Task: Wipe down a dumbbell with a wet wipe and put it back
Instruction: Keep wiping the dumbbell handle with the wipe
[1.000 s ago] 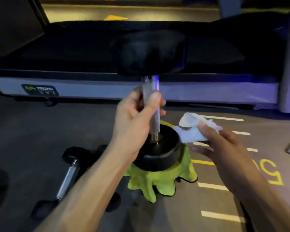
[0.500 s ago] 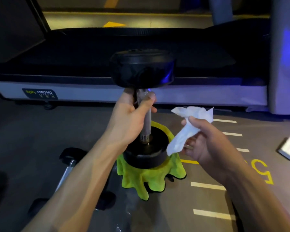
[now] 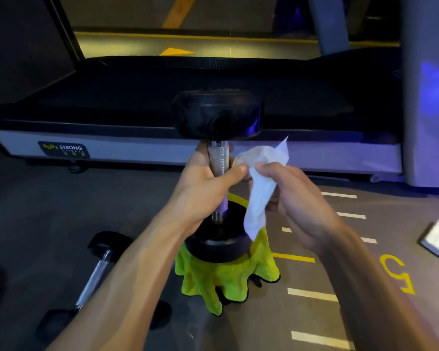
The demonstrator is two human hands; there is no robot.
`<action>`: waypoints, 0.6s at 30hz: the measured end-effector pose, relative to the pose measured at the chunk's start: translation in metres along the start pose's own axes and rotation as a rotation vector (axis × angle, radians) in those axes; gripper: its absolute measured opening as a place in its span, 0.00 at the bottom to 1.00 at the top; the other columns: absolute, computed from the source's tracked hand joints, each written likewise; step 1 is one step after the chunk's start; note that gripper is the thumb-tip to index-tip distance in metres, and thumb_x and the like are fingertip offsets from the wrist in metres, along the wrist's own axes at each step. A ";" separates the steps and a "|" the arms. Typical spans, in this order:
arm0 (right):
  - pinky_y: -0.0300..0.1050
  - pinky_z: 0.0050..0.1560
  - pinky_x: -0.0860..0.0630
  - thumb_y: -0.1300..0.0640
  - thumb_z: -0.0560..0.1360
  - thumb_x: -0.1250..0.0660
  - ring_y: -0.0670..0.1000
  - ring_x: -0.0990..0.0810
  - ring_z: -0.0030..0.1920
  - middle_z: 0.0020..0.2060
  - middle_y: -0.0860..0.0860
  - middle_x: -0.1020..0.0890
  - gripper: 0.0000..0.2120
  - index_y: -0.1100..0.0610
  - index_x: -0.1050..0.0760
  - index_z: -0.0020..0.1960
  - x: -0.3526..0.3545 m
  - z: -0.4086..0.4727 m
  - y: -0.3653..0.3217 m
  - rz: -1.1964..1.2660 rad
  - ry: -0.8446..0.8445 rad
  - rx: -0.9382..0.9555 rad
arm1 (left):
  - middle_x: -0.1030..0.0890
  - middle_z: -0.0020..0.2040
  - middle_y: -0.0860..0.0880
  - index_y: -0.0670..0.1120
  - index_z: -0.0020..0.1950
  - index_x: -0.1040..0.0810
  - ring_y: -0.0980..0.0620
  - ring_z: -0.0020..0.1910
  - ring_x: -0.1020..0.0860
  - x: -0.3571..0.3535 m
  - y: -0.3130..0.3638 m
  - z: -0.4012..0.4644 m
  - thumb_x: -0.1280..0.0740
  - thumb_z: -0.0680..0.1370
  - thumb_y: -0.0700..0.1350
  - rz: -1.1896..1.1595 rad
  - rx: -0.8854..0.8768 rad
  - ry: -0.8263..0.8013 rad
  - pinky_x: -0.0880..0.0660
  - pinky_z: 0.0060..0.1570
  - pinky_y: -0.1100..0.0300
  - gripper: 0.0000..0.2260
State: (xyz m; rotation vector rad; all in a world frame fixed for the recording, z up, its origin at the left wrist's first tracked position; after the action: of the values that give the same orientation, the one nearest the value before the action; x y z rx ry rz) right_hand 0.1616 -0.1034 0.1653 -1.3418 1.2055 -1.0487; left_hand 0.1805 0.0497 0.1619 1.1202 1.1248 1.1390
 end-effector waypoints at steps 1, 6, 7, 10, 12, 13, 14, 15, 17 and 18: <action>0.43 0.43 0.22 0.52 0.81 0.36 0.50 0.17 0.41 0.39 0.53 0.16 0.14 0.57 0.15 0.46 0.000 0.001 0.002 0.032 -0.005 -0.009 | 0.18 0.45 0.45 0.50 0.57 0.25 0.41 0.49 0.17 0.001 -0.001 0.001 0.25 0.75 0.43 -0.006 -0.002 0.011 0.20 0.63 0.46 0.14; 0.59 0.65 0.23 0.44 0.77 0.34 0.57 0.15 0.60 0.56 0.57 0.14 0.24 0.62 0.19 0.63 0.008 0.001 0.013 0.250 0.026 -0.018 | 0.19 0.37 0.56 0.49 0.57 0.25 0.39 0.42 0.24 0.002 -0.004 0.003 0.29 0.81 0.37 0.007 0.006 0.005 0.25 0.50 0.47 0.10; 0.60 0.66 0.23 0.44 0.76 0.34 0.56 0.14 0.57 0.53 0.56 0.13 0.24 0.61 0.19 0.63 0.011 0.000 0.013 0.288 0.047 -0.016 | 0.20 0.36 0.57 0.50 0.57 0.25 0.42 0.40 0.23 0.003 -0.003 0.004 0.29 0.82 0.37 0.027 0.002 0.007 0.25 0.47 0.50 0.11; 0.60 0.63 0.22 0.50 0.80 0.34 0.54 0.14 0.46 0.43 0.54 0.14 0.14 0.59 0.18 0.56 0.024 -0.001 0.016 0.326 0.177 0.012 | 0.22 0.37 0.57 0.51 0.57 0.25 0.55 0.36 0.23 0.003 -0.001 0.006 0.30 0.81 0.36 0.065 0.019 0.016 0.24 0.42 0.58 0.11; 0.57 0.57 0.21 0.55 0.82 0.34 0.55 0.16 0.44 0.43 0.54 0.14 0.08 0.57 0.18 0.51 0.034 -0.003 0.022 0.317 0.260 0.022 | 0.22 0.36 0.55 0.49 0.57 0.25 0.54 0.36 0.24 0.004 0.000 0.007 0.31 0.81 0.34 0.053 0.043 0.011 0.24 0.41 0.58 0.11; 0.55 0.53 0.22 0.56 0.82 0.33 0.55 0.17 0.43 0.44 0.54 0.14 0.07 0.56 0.18 0.48 0.037 -0.004 0.024 0.321 0.290 0.024 | 0.22 0.37 0.53 0.48 0.57 0.24 0.52 0.37 0.24 0.004 0.001 0.008 0.32 0.81 0.34 0.047 0.047 0.009 0.25 0.41 0.57 0.11; 0.52 0.48 0.23 0.56 0.81 0.31 0.54 0.19 0.42 0.43 0.54 0.15 0.06 0.54 0.19 0.46 0.042 -0.006 0.026 0.323 0.312 0.036 | 0.22 0.38 0.52 0.48 0.58 0.24 0.50 0.38 0.25 0.003 0.001 0.009 0.32 0.80 0.33 0.042 0.048 0.008 0.25 0.42 0.55 0.11; 0.50 0.44 0.24 0.56 0.80 0.30 0.53 0.20 0.41 0.43 0.54 0.15 0.05 0.54 0.19 0.46 0.046 -0.007 0.027 0.325 0.325 0.052 | 0.22 0.39 0.50 0.47 0.58 0.24 0.49 0.39 0.25 0.003 0.001 0.009 0.33 0.80 0.33 0.044 0.048 0.009 0.26 0.43 0.54 0.12; 0.46 0.42 0.22 0.55 0.78 0.29 0.51 0.18 0.42 0.44 0.54 0.15 0.04 0.55 0.20 0.49 0.054 -0.008 0.027 0.322 0.329 0.089 | 0.22 0.39 0.50 0.47 0.59 0.24 0.48 0.40 0.25 0.003 0.000 0.010 0.33 0.80 0.33 0.052 0.049 0.008 0.25 0.44 0.53 0.12; 0.45 0.42 0.20 0.55 0.78 0.29 0.50 0.17 0.42 0.44 0.53 0.14 0.06 0.57 0.21 0.51 0.058 -0.009 0.026 0.296 0.338 0.113 | 0.22 0.39 0.50 0.47 0.59 0.24 0.48 0.40 0.25 0.003 -0.001 0.011 0.33 0.80 0.33 0.055 0.051 0.006 0.25 0.45 0.53 0.12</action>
State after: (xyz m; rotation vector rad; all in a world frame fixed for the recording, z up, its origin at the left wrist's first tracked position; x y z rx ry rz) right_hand 0.1570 -0.1617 0.1397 -0.8866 1.5165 -1.1357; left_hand 0.1914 0.0518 0.1619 1.1939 1.1391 1.1620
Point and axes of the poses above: each hand's wrist, its own z-axis towards the middle knuckle, its own x-axis out of the back of the hand, y = z × x, the point moved 4 cm from there along z, towards the middle knuckle
